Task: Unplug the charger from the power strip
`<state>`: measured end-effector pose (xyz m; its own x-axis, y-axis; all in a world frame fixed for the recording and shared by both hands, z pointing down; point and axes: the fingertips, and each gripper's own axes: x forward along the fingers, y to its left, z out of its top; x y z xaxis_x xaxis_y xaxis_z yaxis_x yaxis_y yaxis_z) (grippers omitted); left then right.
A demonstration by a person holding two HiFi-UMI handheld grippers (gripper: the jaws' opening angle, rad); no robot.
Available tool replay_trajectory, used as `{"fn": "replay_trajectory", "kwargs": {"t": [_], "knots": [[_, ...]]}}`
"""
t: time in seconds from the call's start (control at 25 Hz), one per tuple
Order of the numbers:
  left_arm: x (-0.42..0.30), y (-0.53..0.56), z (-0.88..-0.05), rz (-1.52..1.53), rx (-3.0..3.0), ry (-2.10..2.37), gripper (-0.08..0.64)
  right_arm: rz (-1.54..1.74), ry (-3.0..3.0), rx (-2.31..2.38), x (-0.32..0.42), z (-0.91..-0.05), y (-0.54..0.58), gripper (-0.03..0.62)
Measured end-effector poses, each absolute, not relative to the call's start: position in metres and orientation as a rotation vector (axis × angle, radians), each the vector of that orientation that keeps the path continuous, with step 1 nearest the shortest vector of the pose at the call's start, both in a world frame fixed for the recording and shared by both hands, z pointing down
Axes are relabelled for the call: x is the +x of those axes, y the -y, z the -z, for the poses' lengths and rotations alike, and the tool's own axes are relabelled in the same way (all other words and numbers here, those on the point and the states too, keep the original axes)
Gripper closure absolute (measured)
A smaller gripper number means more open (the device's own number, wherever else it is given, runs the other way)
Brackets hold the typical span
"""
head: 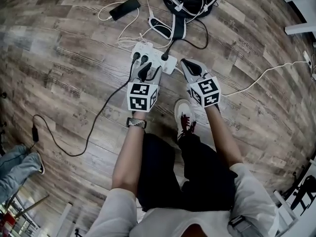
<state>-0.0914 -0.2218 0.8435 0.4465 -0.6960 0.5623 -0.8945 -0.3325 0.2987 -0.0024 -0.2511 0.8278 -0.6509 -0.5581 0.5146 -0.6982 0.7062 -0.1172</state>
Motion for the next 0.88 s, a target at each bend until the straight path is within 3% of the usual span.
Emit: {"fn": "replay_trajectory", "kwargs": {"t": [0.32,0.88], "knots": [[-0.082,0.222,-0.899,-0.635,2.108,1.289,0.39,-0.455,2.414,0.936,-0.002,-0.898,0.25,0.58],[-0.062,0.226,-0.939,-0.694,2.135,1.195,0.368,-0.405,2.332,0.771,-0.02,-0.963,0.236,0.536]]}}
